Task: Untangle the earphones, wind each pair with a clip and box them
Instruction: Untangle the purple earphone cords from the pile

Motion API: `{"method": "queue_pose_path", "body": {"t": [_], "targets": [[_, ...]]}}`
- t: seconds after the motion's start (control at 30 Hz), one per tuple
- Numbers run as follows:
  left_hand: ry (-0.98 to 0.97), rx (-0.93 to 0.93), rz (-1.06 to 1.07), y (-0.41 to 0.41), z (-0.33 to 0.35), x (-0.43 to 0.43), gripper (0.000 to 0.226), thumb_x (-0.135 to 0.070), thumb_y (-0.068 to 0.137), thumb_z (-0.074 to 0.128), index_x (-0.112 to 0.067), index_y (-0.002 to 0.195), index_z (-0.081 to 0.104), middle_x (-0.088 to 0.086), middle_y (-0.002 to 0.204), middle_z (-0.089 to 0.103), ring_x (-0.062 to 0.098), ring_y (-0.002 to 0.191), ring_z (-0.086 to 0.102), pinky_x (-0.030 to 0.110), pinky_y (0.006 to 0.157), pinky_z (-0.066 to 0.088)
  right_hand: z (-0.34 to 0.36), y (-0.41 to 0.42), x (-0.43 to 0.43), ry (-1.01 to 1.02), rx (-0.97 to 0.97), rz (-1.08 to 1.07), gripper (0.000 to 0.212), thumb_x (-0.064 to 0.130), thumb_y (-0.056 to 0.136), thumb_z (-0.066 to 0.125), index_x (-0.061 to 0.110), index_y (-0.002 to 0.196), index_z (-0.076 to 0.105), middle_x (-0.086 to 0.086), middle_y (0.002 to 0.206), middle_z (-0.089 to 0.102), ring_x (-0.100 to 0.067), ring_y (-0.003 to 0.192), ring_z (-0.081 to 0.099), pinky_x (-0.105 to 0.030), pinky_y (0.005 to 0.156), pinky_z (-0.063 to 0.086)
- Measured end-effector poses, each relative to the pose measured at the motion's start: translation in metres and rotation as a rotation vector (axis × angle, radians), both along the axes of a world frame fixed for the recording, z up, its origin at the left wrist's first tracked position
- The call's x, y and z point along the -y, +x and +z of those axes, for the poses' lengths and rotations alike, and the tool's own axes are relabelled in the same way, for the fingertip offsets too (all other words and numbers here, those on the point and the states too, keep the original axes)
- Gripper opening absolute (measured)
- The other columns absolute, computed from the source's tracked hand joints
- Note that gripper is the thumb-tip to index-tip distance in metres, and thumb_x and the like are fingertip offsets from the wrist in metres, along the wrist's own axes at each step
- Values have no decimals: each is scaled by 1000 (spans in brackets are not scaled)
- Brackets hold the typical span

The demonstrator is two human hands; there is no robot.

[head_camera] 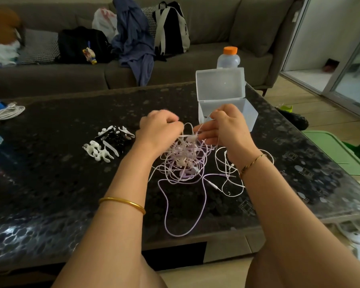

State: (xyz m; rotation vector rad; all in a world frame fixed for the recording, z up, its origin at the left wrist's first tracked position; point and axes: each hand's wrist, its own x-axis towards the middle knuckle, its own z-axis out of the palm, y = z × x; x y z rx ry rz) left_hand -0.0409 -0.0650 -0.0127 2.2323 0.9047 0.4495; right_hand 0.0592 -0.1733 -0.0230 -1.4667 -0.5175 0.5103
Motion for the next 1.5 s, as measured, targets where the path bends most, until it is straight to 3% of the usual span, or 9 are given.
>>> {"method": "queue_pose_path", "body": {"t": [0.13,0.33,0.47,0.8,0.93,1.13,1.23,1.3,1.5], "targets": [[-190,106,-251,3,4,9,33,-18,83,67,-18,115,65,-6,108,66,4,101,60,17,79,46,0,0,-2,36,25,2,9,8,100,31,9,98,40,-7,56,65,-18,45,61,-27,46,51],[-203,70,-344,4,-3,9,21,-27,83,72,-18,101,69,-8,94,71,2,90,66,21,83,52,-3,3,-3,30,86,-47,12,9,100,34,9,92,42,-9,62,59,-14,46,58,-24,46,49],[-220,70,-329,3,-2,9,10,-31,87,65,-23,91,70,-5,92,72,5,90,65,22,85,48,-4,7,-3,58,90,-44,10,10,100,34,8,95,43,3,50,60,-17,52,59,-28,53,51],[-81,115,-292,3,-2,10,19,-21,80,75,-6,86,66,7,93,69,20,91,64,34,82,50,-6,5,-6,22,79,-39,13,13,101,35,15,90,42,-14,70,67,-15,47,61,-24,44,49],[-56,124,-291,2,-1,10,14,-19,80,75,-9,85,66,1,87,67,14,81,63,26,73,50,-6,6,-6,16,113,-61,9,13,101,36,12,95,42,-18,73,65,-18,48,62,-27,46,54],[-143,129,-259,2,2,10,4,-11,81,68,-8,82,68,10,88,69,19,85,64,30,81,50,-5,3,-6,28,88,-33,10,13,100,37,11,92,43,-14,68,61,-23,51,60,-33,51,54],[-177,168,-259,1,1,8,4,-9,83,65,-9,80,68,-2,75,67,-1,69,60,11,68,48,-5,3,-6,18,78,-36,9,14,101,38,9,97,44,-11,66,59,-17,48,57,-30,50,52],[-77,196,-244,2,0,7,4,-10,85,65,-10,81,67,-6,75,64,-6,66,56,4,59,43,-5,5,-6,-6,94,-38,11,15,101,36,7,102,44,-8,61,59,-14,42,53,-24,44,47],[242,90,-291,2,-7,11,4,-16,90,59,-19,89,59,-8,84,58,4,72,53,18,61,41,-13,8,-9,-211,277,-128,8,18,100,39,14,99,46,-7,70,59,-7,37,53,-20,40,45]]}}
